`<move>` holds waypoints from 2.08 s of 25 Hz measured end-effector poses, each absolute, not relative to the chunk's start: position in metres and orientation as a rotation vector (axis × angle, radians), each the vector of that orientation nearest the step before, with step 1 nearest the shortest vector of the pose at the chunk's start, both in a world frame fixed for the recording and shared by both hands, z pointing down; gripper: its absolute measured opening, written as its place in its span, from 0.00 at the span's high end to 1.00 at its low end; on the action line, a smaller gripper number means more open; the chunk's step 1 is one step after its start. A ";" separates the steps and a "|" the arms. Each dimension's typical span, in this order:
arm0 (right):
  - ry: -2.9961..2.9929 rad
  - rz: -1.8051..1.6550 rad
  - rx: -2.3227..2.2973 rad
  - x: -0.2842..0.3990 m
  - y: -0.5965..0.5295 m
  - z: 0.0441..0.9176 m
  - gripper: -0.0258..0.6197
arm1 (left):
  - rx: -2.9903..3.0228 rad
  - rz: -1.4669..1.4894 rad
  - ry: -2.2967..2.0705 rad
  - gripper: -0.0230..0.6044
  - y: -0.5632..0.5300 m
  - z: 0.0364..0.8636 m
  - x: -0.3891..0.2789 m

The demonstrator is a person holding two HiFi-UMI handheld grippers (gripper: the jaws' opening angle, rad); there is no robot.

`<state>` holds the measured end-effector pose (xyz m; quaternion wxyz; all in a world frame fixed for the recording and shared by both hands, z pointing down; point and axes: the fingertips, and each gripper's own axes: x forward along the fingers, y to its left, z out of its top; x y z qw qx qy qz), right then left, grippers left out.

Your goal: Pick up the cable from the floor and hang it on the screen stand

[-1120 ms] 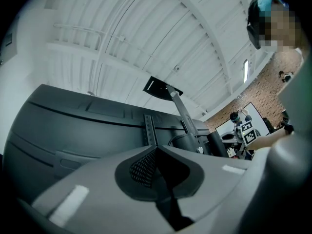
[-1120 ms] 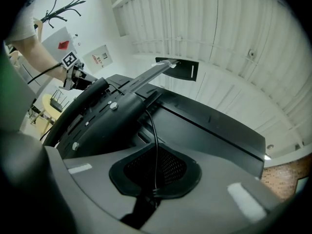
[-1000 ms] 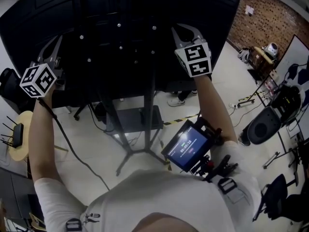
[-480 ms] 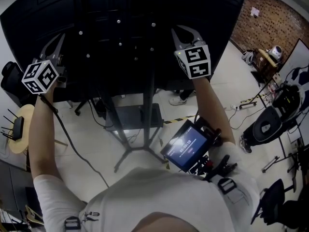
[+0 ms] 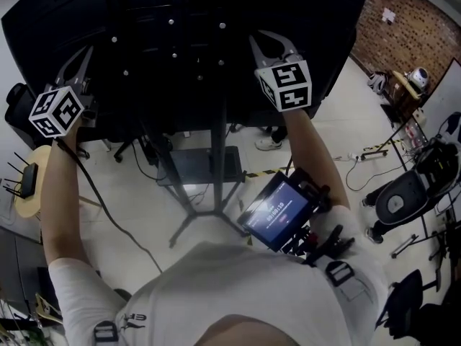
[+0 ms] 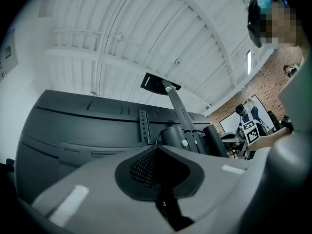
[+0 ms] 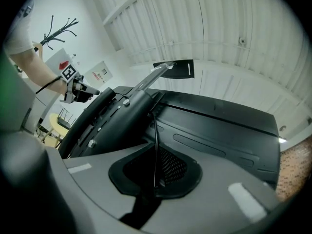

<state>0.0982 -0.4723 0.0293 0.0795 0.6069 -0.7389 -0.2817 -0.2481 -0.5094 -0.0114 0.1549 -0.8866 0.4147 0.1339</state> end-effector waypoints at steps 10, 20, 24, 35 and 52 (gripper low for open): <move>-2.357 -0.806 1.732 0.117 -0.466 0.040 0.87 | -2.513 0.318 1.268 0.96 -0.483 -0.002 -0.225; -2.550 -0.813 1.573 0.118 -0.441 0.049 0.81 | -2.487 0.263 1.372 0.96 -0.438 0.026 -0.188; -2.599 -0.792 1.493 0.122 -0.428 0.063 0.80 | -2.470 0.250 1.434 0.96 -0.410 0.039 -0.174; -2.706 -0.723 1.347 0.134 -0.401 0.091 0.82 | -2.435 0.210 1.553 0.96 -0.345 0.068 -0.138; -2.901 -0.482 1.329 0.090 -0.325 0.112 0.94 | -2.424 0.266 1.529 0.96 -0.258 0.081 -0.125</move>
